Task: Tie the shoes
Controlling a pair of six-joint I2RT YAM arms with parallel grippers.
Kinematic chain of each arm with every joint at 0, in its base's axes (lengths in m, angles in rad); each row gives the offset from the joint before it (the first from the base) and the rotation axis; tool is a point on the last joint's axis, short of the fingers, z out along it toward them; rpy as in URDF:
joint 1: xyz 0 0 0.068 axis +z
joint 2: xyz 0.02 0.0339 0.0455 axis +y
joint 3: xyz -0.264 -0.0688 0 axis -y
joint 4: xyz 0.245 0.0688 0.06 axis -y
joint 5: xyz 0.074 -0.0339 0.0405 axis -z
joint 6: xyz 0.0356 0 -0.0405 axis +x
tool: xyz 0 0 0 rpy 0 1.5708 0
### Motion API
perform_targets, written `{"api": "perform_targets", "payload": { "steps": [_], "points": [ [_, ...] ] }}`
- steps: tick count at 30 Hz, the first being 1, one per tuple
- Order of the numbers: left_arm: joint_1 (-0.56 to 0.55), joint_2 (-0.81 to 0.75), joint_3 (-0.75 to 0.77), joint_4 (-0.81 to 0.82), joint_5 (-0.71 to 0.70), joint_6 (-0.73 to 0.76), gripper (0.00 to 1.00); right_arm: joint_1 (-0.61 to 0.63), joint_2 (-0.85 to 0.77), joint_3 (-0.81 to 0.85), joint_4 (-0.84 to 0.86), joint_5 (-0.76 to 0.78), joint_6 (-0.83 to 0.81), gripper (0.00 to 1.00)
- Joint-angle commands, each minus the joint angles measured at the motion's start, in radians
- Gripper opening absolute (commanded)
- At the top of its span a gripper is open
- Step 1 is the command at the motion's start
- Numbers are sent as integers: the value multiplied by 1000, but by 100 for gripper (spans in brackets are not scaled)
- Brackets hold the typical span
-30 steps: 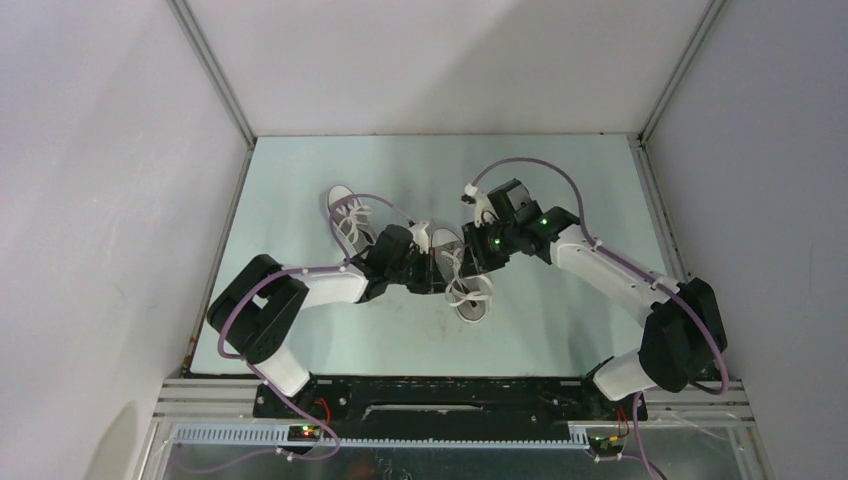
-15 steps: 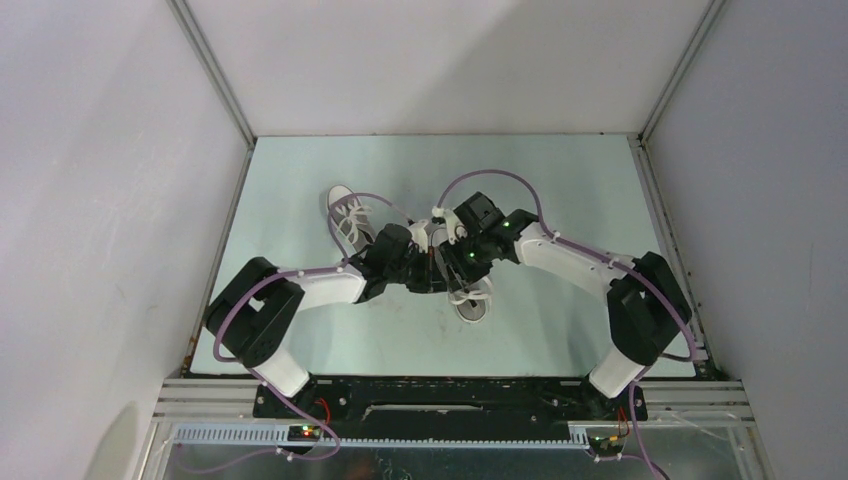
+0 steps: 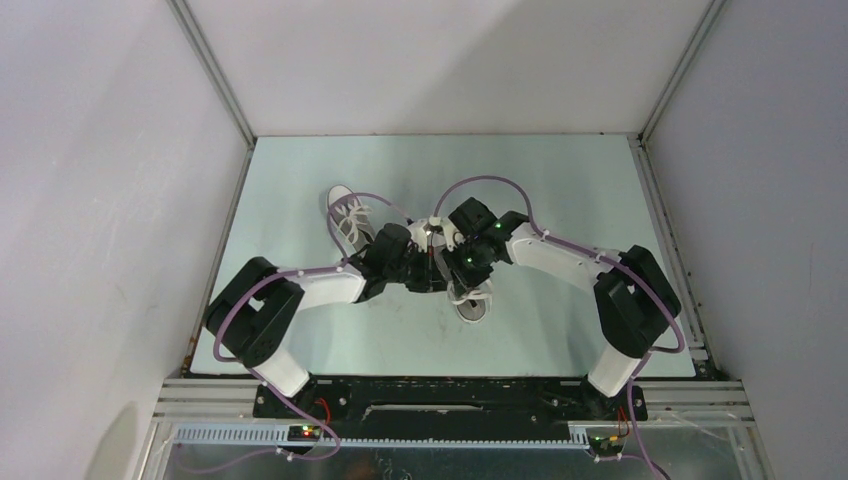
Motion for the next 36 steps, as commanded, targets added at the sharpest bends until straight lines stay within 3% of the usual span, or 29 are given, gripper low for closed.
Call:
{"api": "perform_targets", "payload": {
  "steps": [1,3,8,12,22,30,36],
  "points": [
    [4,-39,-2,23,16,6,0,8,3,44,19,18,-12,12],
    [4,-49,-11,18,8,6,5,5,-12,44,26,43,-1,0],
    [4,-110,-34,-44,-62,21,22,-8,-59,37,24,155,36,0],
    [4,-174,-39,-113,-109,48,30,-20,-125,-16,83,209,69,0],
    [4,-303,16,-197,-216,119,34,-22,-185,-79,159,186,86,0],
    [4,-277,18,-47,-160,134,40,-31,-222,-148,253,178,144,0],
    [5,-279,-16,78,-125,235,44,-63,-235,-170,287,91,157,0]
  ]
}}
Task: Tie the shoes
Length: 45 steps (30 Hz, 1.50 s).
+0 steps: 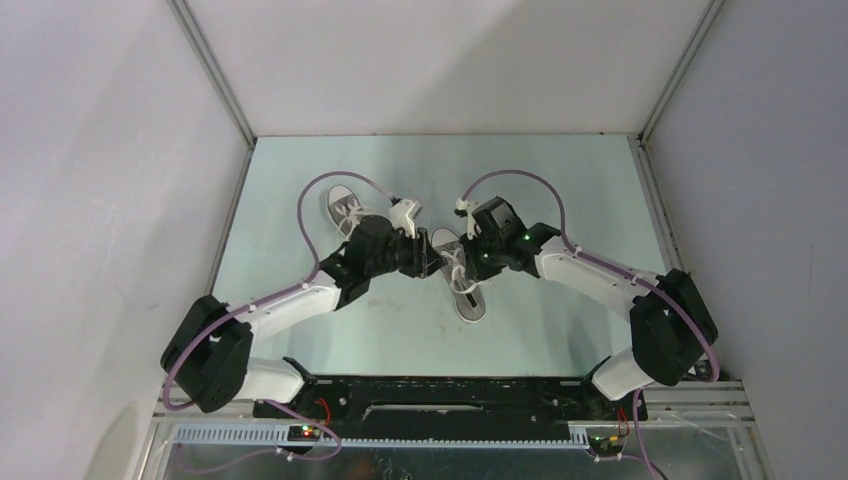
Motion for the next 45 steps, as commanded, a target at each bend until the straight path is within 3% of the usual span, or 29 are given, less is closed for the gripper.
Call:
{"api": "perform_targets", "payload": {
  "steps": [1,20,23,25,27,31,34,38,45],
  "points": [
    [3,2,-21,159,49,110,44,-23,-46,3,75,-65,22,0],
    [2,204,42,240,145,131,44,-81,-36,-17,134,-208,36,0],
    [2,233,62,247,148,114,33,-88,-28,-18,142,-224,37,0],
    [3,242,74,237,121,109,12,-92,-24,-17,144,-225,37,0],
    [4,242,84,208,90,108,1,-98,-24,-17,142,-224,36,0],
    [13,229,83,170,48,98,0,-117,-42,-18,131,-200,34,35],
    [35,219,65,170,47,76,0,-148,-70,-23,124,-214,30,39],
    [75,196,36,152,32,43,0,-180,-134,-41,100,-187,15,54],
    [113,179,9,130,28,5,0,-226,-201,-149,60,-94,-38,51]
  ]
}}
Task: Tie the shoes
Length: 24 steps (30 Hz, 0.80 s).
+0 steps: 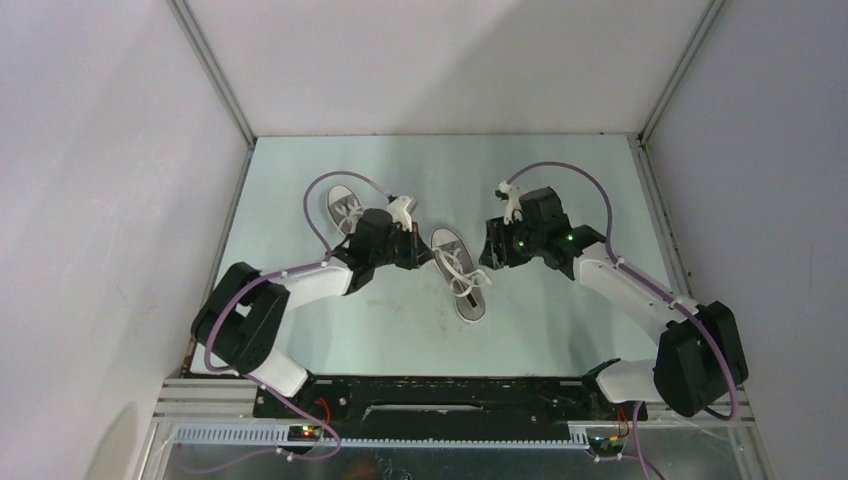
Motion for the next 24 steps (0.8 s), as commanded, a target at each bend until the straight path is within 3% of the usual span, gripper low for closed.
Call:
{"api": "perform_targets", "payload": {
  "steps": [1,6,12,24],
  "points": [
    [14,-43,-12,-4,-14,-38,0,-26,-38,-74,-25,81,-48,50],
    [30,-96,-40,-28,-40,-49,0,-32,-26,-139,6,96,-37,54],
    [54,-204,-54,-120,-60,-49,0,-32,78,-119,30,69,-59,66],
    [59,-303,-49,-210,-40,-31,0,71,258,-11,38,274,-59,62]
  ]
}}
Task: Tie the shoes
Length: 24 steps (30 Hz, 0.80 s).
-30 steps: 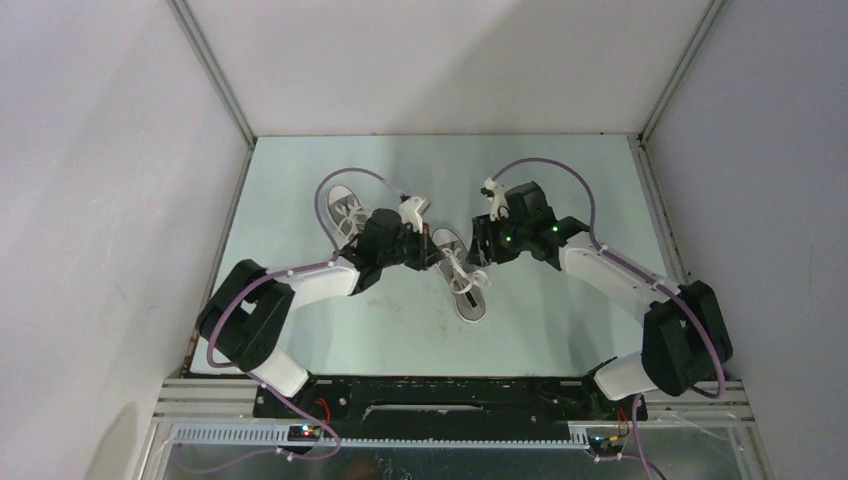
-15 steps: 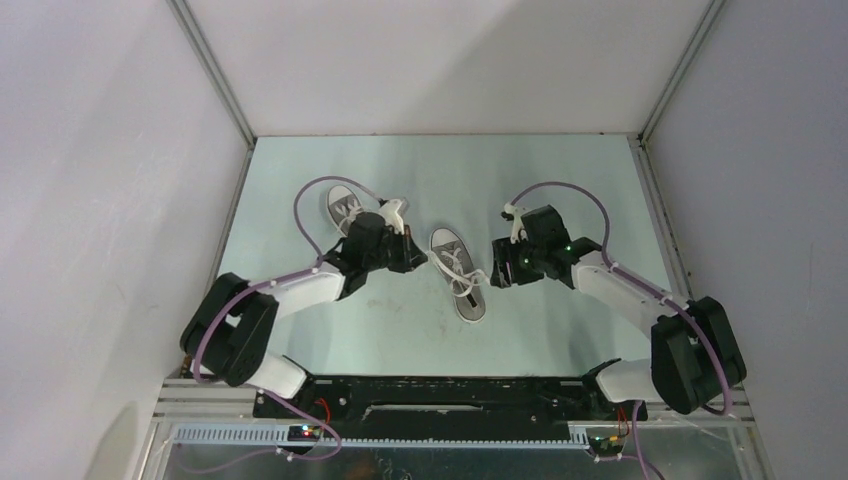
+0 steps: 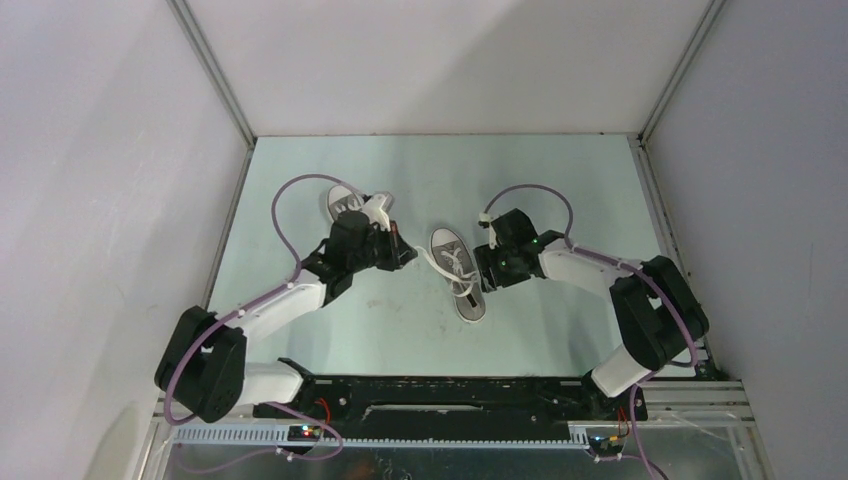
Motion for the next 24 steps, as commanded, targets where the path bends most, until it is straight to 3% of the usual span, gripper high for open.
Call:
{"api": "perform_targets", "payload": {
  "steps": [1,4,9,12,13,14,19,23,24],
  "points": [
    [7,-40,3,-34,-1,10,0,34,44,68,51,107,-13,62],
    [9,-60,5,-52,-13,10,0,57,100,98,58,167,-22,60],
    [13,-110,25,-107,-14,10,0,63,152,106,65,132,-27,41],
    [13,-150,23,-112,-21,6,0,65,150,105,65,124,-31,18],
    [13,-158,24,-141,-23,7,0,64,139,105,61,129,-30,5],
    [13,-166,31,-154,-24,7,0,63,124,105,54,145,-30,0],
    [13,-206,39,-192,-34,11,0,40,-19,102,1,222,-8,0],
    [13,-230,39,-206,-36,10,0,0,-128,82,0,162,-14,0],
    [13,-237,39,-210,-38,8,0,-5,-138,79,2,141,-17,5]
  ]
}}
